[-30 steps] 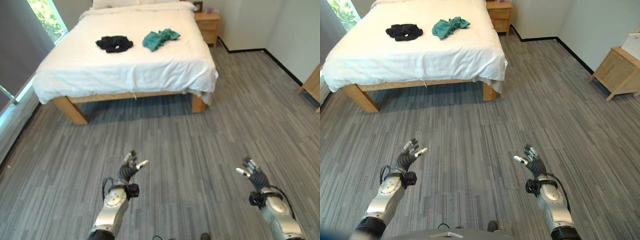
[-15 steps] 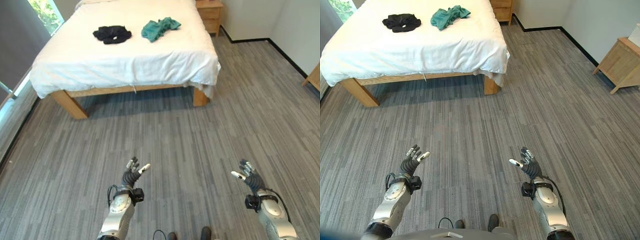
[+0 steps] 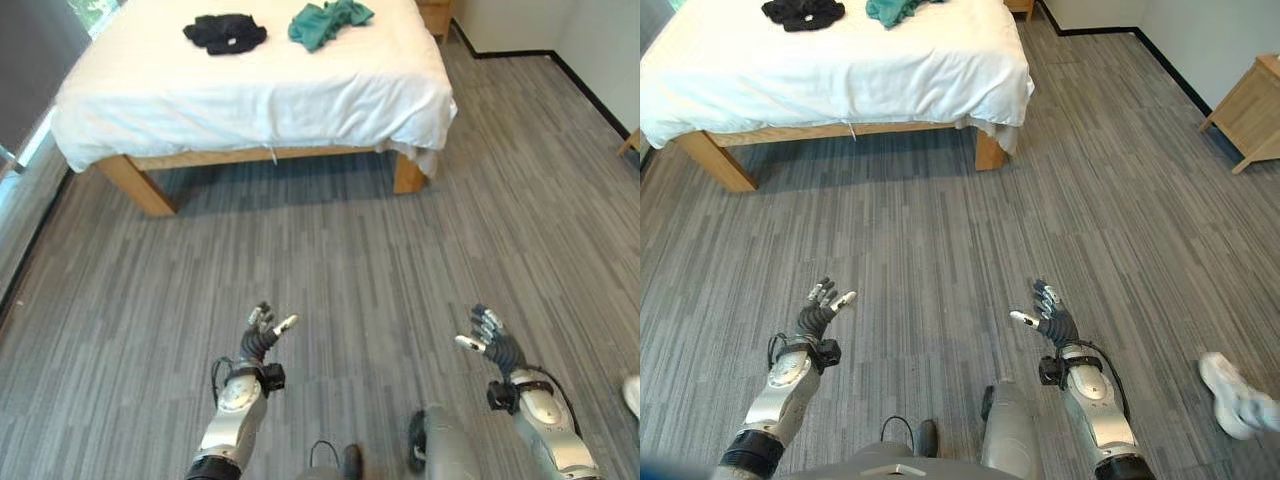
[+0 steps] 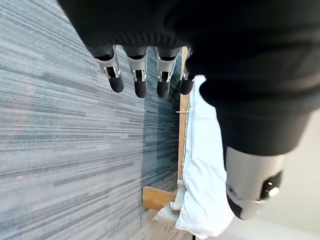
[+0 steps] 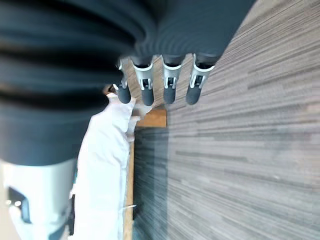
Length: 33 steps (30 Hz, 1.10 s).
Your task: Pick up bed clothes into laundry basket.
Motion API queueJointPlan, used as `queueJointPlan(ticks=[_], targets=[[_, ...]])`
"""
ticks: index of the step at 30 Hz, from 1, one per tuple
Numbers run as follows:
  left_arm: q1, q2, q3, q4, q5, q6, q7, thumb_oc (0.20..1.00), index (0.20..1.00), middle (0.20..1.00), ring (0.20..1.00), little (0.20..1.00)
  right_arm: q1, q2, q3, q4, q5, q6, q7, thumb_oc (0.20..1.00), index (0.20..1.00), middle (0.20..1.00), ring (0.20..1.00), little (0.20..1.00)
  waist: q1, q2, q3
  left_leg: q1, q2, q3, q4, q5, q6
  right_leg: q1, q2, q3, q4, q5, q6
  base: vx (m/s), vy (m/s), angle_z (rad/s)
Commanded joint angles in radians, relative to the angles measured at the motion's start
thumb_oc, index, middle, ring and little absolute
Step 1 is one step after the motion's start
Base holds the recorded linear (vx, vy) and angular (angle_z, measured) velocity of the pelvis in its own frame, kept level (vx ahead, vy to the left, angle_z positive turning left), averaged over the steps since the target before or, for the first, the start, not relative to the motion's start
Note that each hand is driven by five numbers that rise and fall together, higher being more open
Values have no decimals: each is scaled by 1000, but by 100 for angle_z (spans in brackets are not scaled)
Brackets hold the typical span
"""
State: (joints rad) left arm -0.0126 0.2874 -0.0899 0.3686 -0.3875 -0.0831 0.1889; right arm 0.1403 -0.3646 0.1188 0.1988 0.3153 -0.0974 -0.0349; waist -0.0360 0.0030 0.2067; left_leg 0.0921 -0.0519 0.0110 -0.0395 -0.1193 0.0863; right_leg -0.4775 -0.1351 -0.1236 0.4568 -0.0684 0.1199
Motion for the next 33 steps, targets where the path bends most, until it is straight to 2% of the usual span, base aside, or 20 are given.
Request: queueJointPlan(ticks=[1,5,7,9,10,11,12,13,14,17,19,23,24,26,28,29,30,31,32,33], targets=[[-37,30,3,-25,34,-42,-32,1000,1000,1000,1000,1000,6,11,-52,-13,8,-49,8,1000,1000,1000,1000,1000,-61,-14,-49,163,49,-71,-48,2,-100,73,28,41,-423,284,72,522,-143,74],[-32,17,-3,-29,60,-38,-44,1000,1000,1000,1000,1000,25,8,-70,-18,-3,-42,18,1000,1000,1000,1000,1000,-91,-3,-65,234,73,-111,-48,-22,-121,48,29,0,-497,348,96,463,-151,71],[-8,-1,-6,-49,48,-40,-55,1000,1000,1000,1000,1000,20,-12,-63,-18,-15,-43,37,1000,1000,1000,1000,1000,-85,14,-85,255,104,-110,-3,38,-148,85,33,-71,-454,361,68,542,-268,80],[-2,-12,-21,-52,32,-43,-60,1000,1000,1000,1000,1000,-2,-27,-55,-10,-3,-43,36,1000,1000,1000,1000,1000,-83,40,-89,203,133,-100,186,212,-213,131,71,-76,-428,328,31,486,-306,14],[-5,-26,-22,-60,-18,-45,-56,1000,1000,1000,1000,1000,-21,-42,-58,-20,42,-47,28,1000,1000,1000,1000,1000,-65,18,-77,76,126,-57,473,368,-273,216,71,-96,-428,281,-15,464,-299,4],[-5,-25,-22,-60,-18,-45,-56,1000,1000,1000,1000,1000,-22,-41,-58,-20,42,-47,28,1000,1000,1000,1000,1000,-69,12,-79,71,120,-61,473,372,-273,213,64,-98,-429,283,-14,507,-386,2],[-5,-31,-27,-61,-49,-45,-62,1000,1000,1000,1000,1000,-18,-40,-62,-37,78,-58,27,1000,1000,1000,1000,1000,-61,-4,-69,20,135,-4,628,417,-279,270,74,-103,-440,247,-47,351,-358,-29],[-10,-28,-31,-58,-54,-41,-71,1000,1000,1000,1000,1000,-15,-44,-64,-43,92,-59,28,1000,1000,1000,1000,1000,-45,-34,-53,-47,141,44,758,422,-279,321,68,-97,-448,219,-69,548,-516,-27],[-14,-27,-33,-60,-43,-36,-67,1000,1000,1000,1000,1000,-10,-58,-64,-41,84,-56,19,1000,1000,1000,1000,1000,-23,-51,-35,-110,167,100,816,384,-263,370,72,-90,-457,186,-82,513,-443,5],[-17,-42,-37,-71,-96,-40,-70,1000,1000,1000,1000,1000,-13,-91,-73,-27,51,-42,-8,1000,1000,1000,1000,1000,29,-61,-14,-299,237,172,761,337,-235,476,69,-64,-494,136,-84,479,-222,-16],[-8,-43,-39,-74,-98,-43,-86,1000,1000,1000,1000,1000,2,-94,-91,-39,54,-46,0,1000,1000,1000,1000,1000,49,-55,-23,-366,261,205,597,339,-239,530,67,-66,-514,112,-69,546,-71,-21],[34,-36,-21,-77,-79,-55,-113,1000,1000,1000,1000,1000,30,-91,-96,-29,18,-46,34,1000,1000,1000,1000,1000,87,-25,-66,-393,206,257,187,370,-229,625,94,-56,-540,62,-38,581,18,-25],[38,-39,-14,-76,-77,-57,-114,1000,1000,1000,1000,1000,33,-88,-96,-23,10,-47,40,1000,1000,1000,1000,1000,90,-23,-77,-382,200,294,110,385,-228,656,96,-55,-543,49,-30,583,17,-45],[64,-39,22,-99,-71,-63,-116,1000,1000,1000,1000,1000,39,-71,-103,-32,-1,-40,50,1000,1000,1000,1000,1000,89,-24,-112,-343,203,434,22,416,-226,735,97,-54,-536,20,-13,792,-2,-45],[75,-35,32,-112,-66,-65,-121,1000,1000,1000,1000,1000,40,-64,-95,-37,-8,-38,60,1000,1000,1000,1000,1000,99,-28,-117,-326,203,470,38,424,-206,750,89,-45,-529,18,-12,460,16,8],[87,-32,44,-123,-60,-69,-120,1000,1000,1000,1000,1000,37,-61,-87,-36,-23,-37,66,1000,1000,1000,1000,1000,113,-36,-129,-320,179,449,49,393,-179,757,64,-43,-498,27,0,550,117,40],[96,-28,39,-120,-39,-65,-128,1000,1000,1000,1000,1000,34,-46,-77,-25,-49,-39,67,1000,1000,1000,1000,1000,129,-57,-160,-283,139,456,30,361,-136,745,13,-43,-375,89,37,552,120,28],[97,-27,39,-120,-39,-65,-128,1000,1000,1000,1000,1000,34,-46,-76,-25,-50,-39,67,1000,1000,1000,1000,1000,131,-59,-161,-281,137,458,27,362,-135,743,10,-41,-372,87,38,524,197,21],[90,-23,34,-126,-27,-60,-123,1000,1000,1000,1000,1000,30,-39,-78,-21,-50,-41,58,1000,1000,1000,1000,1000,129,-70,-163,-254,96,456,23,305,-111,715,-28,-50,-189,185,76,272,195,12],[86,-16,31,-138,-24,-56,-121,1000,1000,1000,1000,1000,25,-21,-77,-21,-31,-37,49,1000,1000,1000,1000,1000,129,-63,-159,-223,87,473,13,290,-74,643,-40,-36,-30,288,94,548,323,19]])
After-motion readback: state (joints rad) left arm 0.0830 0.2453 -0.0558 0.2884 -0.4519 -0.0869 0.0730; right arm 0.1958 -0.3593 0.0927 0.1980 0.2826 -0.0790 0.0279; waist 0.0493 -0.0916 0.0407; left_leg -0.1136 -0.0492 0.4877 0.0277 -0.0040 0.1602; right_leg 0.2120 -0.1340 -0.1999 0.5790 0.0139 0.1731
